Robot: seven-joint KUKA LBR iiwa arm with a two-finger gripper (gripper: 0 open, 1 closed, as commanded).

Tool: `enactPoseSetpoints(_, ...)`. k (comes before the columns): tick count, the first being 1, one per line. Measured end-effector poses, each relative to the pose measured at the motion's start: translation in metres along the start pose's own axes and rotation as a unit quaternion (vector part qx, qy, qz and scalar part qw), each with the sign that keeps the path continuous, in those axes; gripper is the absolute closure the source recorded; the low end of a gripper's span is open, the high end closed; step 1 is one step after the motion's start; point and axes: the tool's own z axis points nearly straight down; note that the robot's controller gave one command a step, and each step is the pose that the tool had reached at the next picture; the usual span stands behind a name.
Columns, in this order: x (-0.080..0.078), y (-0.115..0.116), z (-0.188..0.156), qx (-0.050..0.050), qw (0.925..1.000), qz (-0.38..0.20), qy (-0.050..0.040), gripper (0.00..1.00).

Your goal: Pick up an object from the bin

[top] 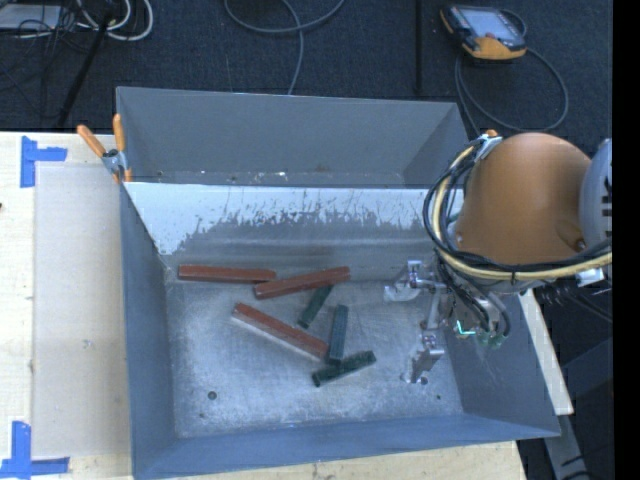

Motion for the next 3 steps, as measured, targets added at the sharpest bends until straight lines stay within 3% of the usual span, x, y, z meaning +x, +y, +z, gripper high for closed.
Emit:
enactPoseSetpoints(1, -0.001, 0.000, -0.003, 0.000, 1.0000, 0.000, -0.0034, 0.00)
enactPoseSetpoints(2, -0.009, 0.000, 0.044, 0.000, 0.9998, -0.018, -0.0072, 0.00)
enactPoseSetpoints(3, -0.007, 0.006, 0.100, 0.000, 0.9995, -0.030, -0.0049, 0.00)
